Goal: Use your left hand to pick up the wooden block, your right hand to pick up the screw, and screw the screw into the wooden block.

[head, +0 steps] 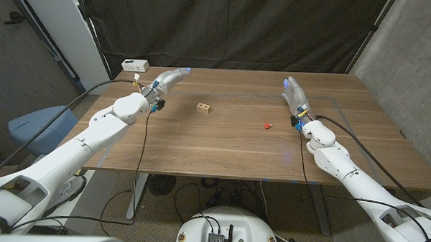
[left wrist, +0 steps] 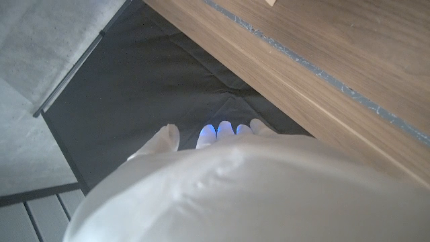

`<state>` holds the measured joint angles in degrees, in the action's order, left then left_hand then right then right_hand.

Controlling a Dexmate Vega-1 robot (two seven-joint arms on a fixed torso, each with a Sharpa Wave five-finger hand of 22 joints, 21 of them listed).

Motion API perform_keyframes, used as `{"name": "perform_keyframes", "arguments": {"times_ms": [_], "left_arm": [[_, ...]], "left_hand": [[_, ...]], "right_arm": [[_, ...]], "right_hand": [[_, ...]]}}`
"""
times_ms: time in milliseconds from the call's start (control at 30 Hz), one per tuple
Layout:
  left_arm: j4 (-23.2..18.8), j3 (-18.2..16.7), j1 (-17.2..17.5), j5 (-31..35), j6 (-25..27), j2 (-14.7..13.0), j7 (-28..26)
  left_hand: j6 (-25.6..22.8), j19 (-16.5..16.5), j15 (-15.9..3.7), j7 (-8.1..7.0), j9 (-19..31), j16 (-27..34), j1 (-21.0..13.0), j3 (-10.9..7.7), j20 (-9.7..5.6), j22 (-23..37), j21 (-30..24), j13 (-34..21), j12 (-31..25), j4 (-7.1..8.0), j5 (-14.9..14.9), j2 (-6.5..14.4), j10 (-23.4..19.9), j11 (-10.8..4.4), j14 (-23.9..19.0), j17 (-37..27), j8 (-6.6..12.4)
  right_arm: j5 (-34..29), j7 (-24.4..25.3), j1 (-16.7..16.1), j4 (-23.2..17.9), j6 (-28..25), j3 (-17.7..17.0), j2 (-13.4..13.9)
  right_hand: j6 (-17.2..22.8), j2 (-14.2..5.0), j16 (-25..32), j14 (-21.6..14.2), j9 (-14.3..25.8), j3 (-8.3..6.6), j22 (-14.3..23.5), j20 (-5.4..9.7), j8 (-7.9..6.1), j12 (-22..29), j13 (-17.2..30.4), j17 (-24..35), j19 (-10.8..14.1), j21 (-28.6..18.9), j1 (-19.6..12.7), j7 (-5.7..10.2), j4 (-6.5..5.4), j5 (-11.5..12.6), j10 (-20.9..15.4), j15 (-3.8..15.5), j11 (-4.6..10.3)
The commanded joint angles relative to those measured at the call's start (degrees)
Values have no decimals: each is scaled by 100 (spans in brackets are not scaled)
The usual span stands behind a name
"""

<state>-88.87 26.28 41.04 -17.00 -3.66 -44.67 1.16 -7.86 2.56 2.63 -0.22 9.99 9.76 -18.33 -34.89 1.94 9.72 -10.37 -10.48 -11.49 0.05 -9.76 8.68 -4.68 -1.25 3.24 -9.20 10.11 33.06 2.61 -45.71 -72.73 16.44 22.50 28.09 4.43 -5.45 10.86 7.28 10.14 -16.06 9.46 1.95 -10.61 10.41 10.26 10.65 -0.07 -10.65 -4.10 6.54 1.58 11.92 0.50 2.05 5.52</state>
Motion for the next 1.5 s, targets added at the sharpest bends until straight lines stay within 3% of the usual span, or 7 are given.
{"name": "perform_keyframes", "arguments": {"times_ms": [33,500,700,800,1133,1433,1500], "left_arm": [[-271,187,-253,753,300,-287,54],[-372,597,-766,1747,517,-579,648],[-669,865,-985,2570,907,-696,806],[-796,953,-1026,2929,1033,-708,794],[-821,1041,-1162,3375,1012,-669,1009],[-821,1303,-1454,3994,1015,-615,1433],[-872,1390,-1527,4195,1086,-590,1578]], "left_hand": [[-12,97,-54,-173,8,-13,-90,-10,-19,9,2,-8,26,-131,-50,-20,34,-139,135,-23,26],[-89,120,-206,-469,9,20,-243,14,-63,0,-23,-4,-15,-435,-76,-128,-48,-555,218,-28,64],[-156,25,-224,-520,10,46,-372,-19,5,-2,-59,-6,-37,-600,-127,-139,-127,-597,156,-29,84],[-268,-118,-316,-615,9,71,-548,-35,-17,-3,-85,-10,-77,-844,-198,-241,-283,-704,29,-31,111],[-357,-216,-368,-749,11,60,-757,-1,0,-6,-80,-18,-109,-1048,-219,-473,-462,-852,-10,-33,131],[-288,-215,-258,-792,18,39,-1009,88,107,-8,-42,-31,-54,-1099,-120,-848,-401,-840,56,-42,115],[-201,-192,-223,-713,24,36,-1151,112,146,-7,-28,-42,-36,-1094,-73,-984,-352,-758,95,-47,97]], "right_arm": [[22,42,-59,105,172,-54,-53],[77,-31,-54,254,337,-93,-110],[94,-62,-33,355,405,-103,-145],[115,-93,-16,440,466,-110,-184],[148,-122,-5,584,590,-138,-239],[148,-108,-25,604,599,-147,-230],[131,-103,-16,604,598,-144,-219]], "right_hand": [[76,-16,42,-28,14,-38,21,218,-40,53,9,6,45,-42,2,34,-27,43,-57,165,23],[91,-20,35,-25,14,-53,21,125,-38,50,10,1,57,-40,-16,69,-18,48,-67,146,53],[89,-21,35,-26,14,-57,21,123,-35,49,10,0,60,-40,-21,70,-15,49,-68,145,49],[92,-22,34,-25,14,-60,21,125,-35,48,10,-1,61,-40,-25,73,-13,49,-68,144,53],[93,-23,32,-25,15,-69,22,111,-33,47,11,-3,65,-38,-38,76,-6,51,-72,146,54],[95,-20,28,-18,15,-76,22,111,-30,44,12,-3,63,-34,-46,60,0,50,-72,145,43],[90,-20,28,-19,15,-77,22,108,-27,43,12,-3,58,-31,-46,62,0,50,-72,143,45]]}}
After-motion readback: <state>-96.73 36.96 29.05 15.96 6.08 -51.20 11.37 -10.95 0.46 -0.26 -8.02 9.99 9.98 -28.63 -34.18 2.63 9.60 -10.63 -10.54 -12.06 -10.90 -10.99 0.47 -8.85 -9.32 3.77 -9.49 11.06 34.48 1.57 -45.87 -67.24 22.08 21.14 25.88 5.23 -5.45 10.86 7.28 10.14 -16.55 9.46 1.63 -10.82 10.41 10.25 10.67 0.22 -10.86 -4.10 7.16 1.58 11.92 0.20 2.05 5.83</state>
